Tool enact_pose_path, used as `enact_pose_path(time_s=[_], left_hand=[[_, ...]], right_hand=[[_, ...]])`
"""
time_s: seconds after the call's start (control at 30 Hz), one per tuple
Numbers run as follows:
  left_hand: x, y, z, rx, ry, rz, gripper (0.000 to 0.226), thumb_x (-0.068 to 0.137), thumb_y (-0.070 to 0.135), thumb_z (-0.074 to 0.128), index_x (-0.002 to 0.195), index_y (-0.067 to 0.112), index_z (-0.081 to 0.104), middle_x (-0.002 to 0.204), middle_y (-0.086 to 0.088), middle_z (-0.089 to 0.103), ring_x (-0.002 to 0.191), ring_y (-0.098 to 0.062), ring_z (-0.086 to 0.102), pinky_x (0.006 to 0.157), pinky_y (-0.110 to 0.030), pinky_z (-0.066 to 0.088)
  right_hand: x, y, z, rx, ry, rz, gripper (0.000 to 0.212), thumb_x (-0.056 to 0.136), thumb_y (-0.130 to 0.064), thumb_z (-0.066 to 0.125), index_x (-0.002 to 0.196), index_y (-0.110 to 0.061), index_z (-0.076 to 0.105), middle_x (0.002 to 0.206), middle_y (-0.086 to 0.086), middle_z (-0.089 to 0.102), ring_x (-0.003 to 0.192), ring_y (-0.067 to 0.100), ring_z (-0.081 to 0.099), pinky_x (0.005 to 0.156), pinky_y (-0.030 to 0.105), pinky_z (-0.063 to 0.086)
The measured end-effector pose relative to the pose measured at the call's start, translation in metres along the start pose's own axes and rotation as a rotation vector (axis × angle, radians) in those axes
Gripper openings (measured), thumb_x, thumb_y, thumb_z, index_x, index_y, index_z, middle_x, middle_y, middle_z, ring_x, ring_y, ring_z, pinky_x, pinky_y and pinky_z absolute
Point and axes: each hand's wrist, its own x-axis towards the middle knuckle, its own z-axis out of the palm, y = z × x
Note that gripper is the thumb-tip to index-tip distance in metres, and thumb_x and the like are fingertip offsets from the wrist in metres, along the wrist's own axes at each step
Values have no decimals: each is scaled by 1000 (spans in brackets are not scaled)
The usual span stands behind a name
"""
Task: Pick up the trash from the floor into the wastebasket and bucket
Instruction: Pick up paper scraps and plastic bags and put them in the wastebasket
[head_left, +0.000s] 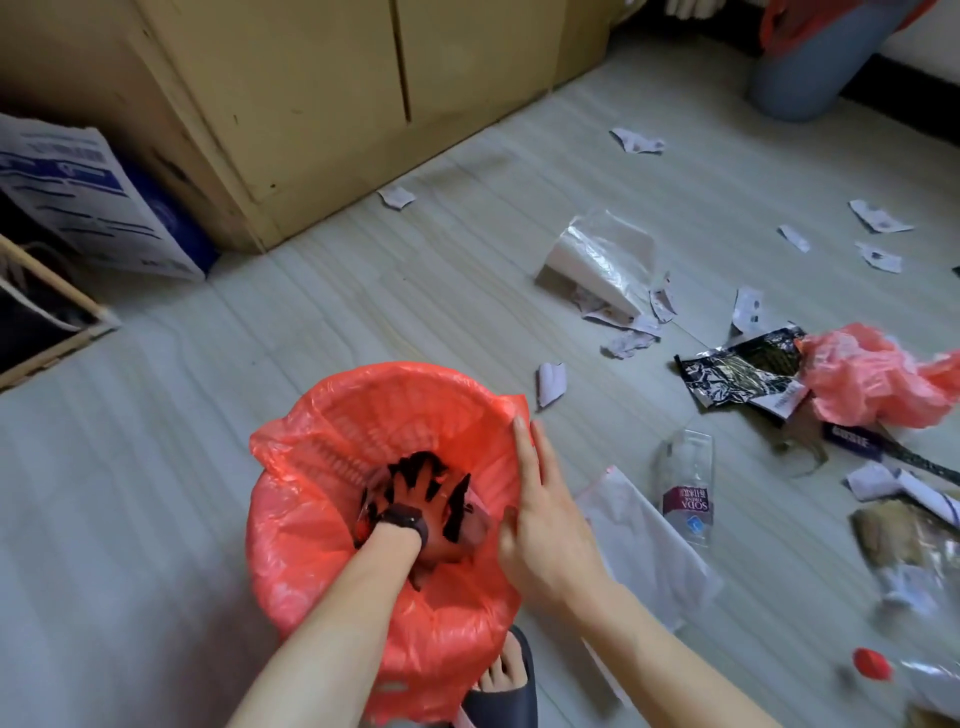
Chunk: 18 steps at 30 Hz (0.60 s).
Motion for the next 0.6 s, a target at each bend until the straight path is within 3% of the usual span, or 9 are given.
enact_pose_path(time_s=[0.1,0.17,0.27,0.37,0.47,0.53,0.6], left_hand=[[-19,-6,-28,-11,-87,17,102,55,92,37,143,62,-5,163,-2,-18,147,-42,-14,113,-66,1],[-43,-7,-50,-48,-104,37,95,63,84,46,144,63,0,164,-3,-14,147,-45,-6,115,-64,7],[-80,-10,-88,-40,7,75,98,62,76,64,147,54,19,163,-2,4,144,-42,11,114,-60,18],[-106,-15,-125,-105,123,86,78,74,62,62,145,42,37,157,-2,25,144,-33,21,116,-49,26],[-122,-17,-162,-158,309,124,60,80,59,50,136,36,52,145,4,46,139,-24,36,114,-39,33],[-127,-10,-188,-181,419,170,57,79,57,45,130,34,58,137,6,53,132,-19,45,110,-35,37],[-127,9,-215,-190,483,212,53,83,53,47,131,33,57,136,6,53,130,-18,46,108,-34,38]], right_hand=[[-2,2,0,-17,10,14,94,67,-42,22,154,-45,-14,166,-15,-11,138,26,43,89,44,54],[-3,1,3,-37,8,21,92,73,-38,28,154,-44,-14,166,-14,-11,134,28,47,86,44,54],[-3,-1,7,-68,-4,41,94,83,-22,44,154,-43,-15,167,-11,-7,135,30,46,90,44,53],[-1,-3,0,-106,-57,27,89,91,-33,47,155,-39,-14,166,-3,10,133,31,47,96,45,49],[9,1,-29,-145,-123,-13,70,99,-45,44,158,-36,8,145,9,46,121,33,54,96,40,47],[18,9,-58,-250,-142,-30,56,100,-49,42,152,-32,29,138,8,54,121,32,55,95,39,47],[28,21,-96,-369,-145,-16,52,99,-49,43,147,-28,37,136,6,55,123,32,55,95,43,49]])
